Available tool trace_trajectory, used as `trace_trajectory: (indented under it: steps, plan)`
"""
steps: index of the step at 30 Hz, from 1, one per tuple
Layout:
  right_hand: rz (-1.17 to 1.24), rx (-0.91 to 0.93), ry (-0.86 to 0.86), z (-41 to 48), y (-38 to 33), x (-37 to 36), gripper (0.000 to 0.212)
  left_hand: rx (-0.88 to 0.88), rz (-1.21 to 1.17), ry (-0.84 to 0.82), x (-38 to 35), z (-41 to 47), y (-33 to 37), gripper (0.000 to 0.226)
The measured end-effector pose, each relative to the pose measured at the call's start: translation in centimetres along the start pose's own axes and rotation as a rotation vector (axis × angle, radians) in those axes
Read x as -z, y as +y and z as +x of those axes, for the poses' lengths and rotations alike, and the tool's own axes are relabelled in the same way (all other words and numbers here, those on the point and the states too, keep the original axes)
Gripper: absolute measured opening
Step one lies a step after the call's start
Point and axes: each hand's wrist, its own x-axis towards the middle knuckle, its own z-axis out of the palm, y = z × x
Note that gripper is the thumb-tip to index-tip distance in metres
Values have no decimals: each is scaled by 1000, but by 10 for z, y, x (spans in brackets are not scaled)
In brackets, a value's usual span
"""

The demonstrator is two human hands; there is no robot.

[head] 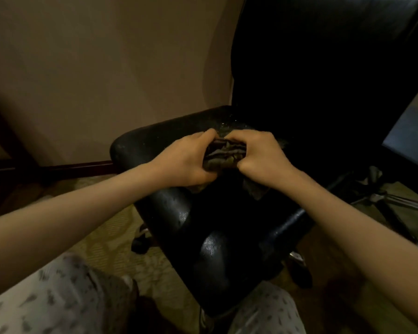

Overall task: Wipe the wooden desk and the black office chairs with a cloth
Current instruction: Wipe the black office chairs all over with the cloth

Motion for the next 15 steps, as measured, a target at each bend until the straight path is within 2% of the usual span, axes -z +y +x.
trace_trajectory:
  steps: [2,3,5,6,8,11,13,15]
  plan:
    - [-169,250,149,-30,0,-7,40,-193,205,112,-4,-18,9,41]
    - [-251,379,222,-44,1,-11,35,-297,292,175,-7,-28,13,38]
    - [-370,554,250,-71,5,-19,21,-442,369,212,-21,-50,14,37]
    - [-407,606,202,-81,10,-23,21,-492,398,190,-29,-61,12,38]
    - [-359,565,-24,-96,16,-26,36,-525,460,129,-43,-76,3,42]
    - [-60,255,-334,-102,19,-14,55,-489,356,48,-44,-77,-4,51]
    - [-10,189,-352,-101,21,-13,57,-463,281,1,-39,-76,-1,54]
    - [-76,220,-334,-103,18,-17,54,-488,280,-11,-39,-79,-5,52]
